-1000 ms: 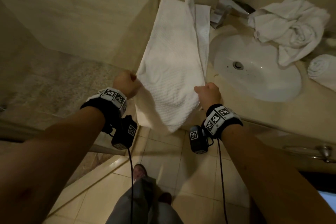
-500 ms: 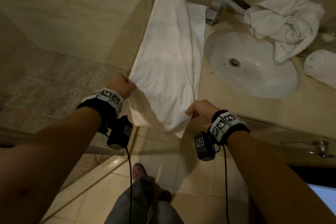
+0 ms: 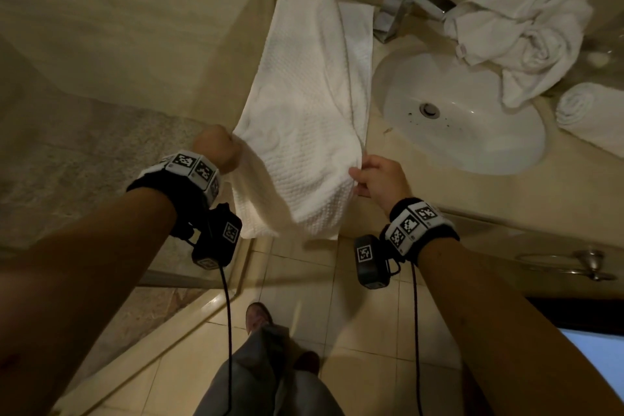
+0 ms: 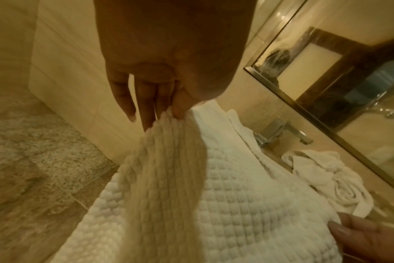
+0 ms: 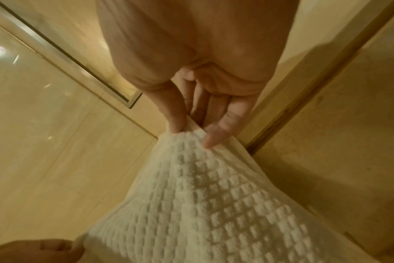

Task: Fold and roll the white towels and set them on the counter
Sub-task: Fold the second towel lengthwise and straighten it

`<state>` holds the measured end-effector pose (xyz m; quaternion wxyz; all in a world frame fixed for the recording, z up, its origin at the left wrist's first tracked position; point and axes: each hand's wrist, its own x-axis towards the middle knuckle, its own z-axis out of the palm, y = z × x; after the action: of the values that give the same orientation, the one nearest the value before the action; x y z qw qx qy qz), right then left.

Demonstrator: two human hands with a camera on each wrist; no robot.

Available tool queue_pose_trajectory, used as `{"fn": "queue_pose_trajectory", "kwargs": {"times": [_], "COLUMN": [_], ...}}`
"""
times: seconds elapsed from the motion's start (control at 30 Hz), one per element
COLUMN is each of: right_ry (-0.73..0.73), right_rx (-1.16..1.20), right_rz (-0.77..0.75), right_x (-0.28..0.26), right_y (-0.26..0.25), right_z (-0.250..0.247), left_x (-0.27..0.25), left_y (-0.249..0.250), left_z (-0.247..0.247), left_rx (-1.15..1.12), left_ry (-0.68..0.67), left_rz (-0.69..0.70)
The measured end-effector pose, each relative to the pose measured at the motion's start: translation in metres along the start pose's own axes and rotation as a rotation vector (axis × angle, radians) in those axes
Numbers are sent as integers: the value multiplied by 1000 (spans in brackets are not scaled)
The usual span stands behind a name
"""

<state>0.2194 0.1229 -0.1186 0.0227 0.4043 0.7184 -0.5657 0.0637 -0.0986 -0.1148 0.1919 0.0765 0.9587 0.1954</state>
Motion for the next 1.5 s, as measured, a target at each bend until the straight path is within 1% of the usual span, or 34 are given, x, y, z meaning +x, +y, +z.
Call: {"fn": "queue_pose_trajectory", "kwargs": {"times": [0.03,0.1,0.17,0.23,0.33,0.43,0.5,0.63,0.73,0.93,1.0,1.07,1.1,1.2,1.27,1.37,1.5], "right_ry": [-1,-12,-13,-25,27,106,108,125,160,84,57,37,42,86,89,105,151], "right_rx": [-52,-240,-383,-436,-471,-443,-440,-500,-481,-534,-571,-611,-604,-583,-643,-731,-743], "right_rz": [4,2,-25,-50,-103,-151,-151,-119,-82,53,52,-13,-43,-69,-75,-90,-94], "right_x": [2,4,1,2,4,12,18,37,45,57,58,60,62,77,89,119,166], "right_y": [2,8,7,3,-7,-13,-16,-22,-25,-34,-37,-41,-43,-53,-60,-75,-97], "right_z": [1,3,4,4,4,7,10,20,21,6,4,4,6,13,18,23,23], "left_x": [-1,-4,-10,-11,-5,3,4,11,18,15,23,32,36,51,62,85,125], "left_y": [1,2,4,4,6,8,10,17,18,25,29,36,40,56,63,76,100], "left_z": [-1,1,3,7,8,6,4,-2,-6,10,8,3,1,-1,2,1,-12], "left_rx": [23,75,93,77,103,89,74,204,232,358,371,336,321,374,399,389,425], "left_ry": [-9,-9,43,97,70,57,57,5,0,9,4,15,28,38,15,-28,-26], "left_rz": [-8,-56,-98,-73,24,-35,-69,-14,-28,-2,27,54,89,300,371,367,342]}}
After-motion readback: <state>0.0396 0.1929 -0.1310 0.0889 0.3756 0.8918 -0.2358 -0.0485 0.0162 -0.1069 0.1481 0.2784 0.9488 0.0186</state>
